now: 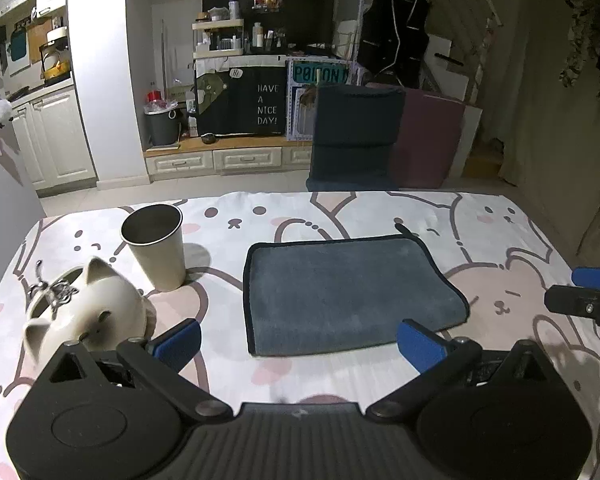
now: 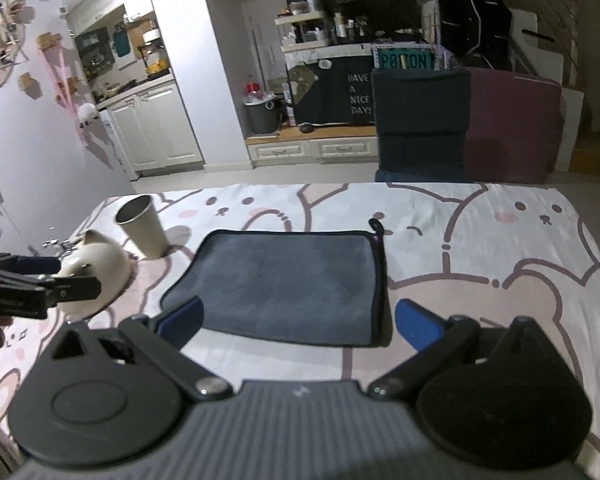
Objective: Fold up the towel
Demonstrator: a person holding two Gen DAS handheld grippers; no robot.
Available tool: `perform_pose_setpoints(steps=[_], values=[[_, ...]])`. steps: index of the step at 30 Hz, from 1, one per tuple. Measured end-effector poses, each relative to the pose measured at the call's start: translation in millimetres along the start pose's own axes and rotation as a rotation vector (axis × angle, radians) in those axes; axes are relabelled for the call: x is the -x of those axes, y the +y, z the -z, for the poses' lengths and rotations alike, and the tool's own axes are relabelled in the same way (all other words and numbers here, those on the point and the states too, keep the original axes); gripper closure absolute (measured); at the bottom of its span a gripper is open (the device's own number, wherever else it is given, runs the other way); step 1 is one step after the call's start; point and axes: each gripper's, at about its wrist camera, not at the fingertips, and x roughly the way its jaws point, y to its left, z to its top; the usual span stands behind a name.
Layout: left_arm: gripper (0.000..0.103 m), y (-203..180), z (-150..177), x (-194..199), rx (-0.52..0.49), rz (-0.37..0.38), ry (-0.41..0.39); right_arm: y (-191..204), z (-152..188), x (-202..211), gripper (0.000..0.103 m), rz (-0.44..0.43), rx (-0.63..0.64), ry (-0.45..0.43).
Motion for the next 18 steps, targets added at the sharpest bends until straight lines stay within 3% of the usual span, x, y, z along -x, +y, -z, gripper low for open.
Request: perform_pose_setpoints(steps=[18], values=[[0.000, -10.8, 47.8, 65.2, 0.003, 0.007, -0.048, 8.2, 38.9, 54.6, 0.000, -0.007, -0.035, -0.032]])
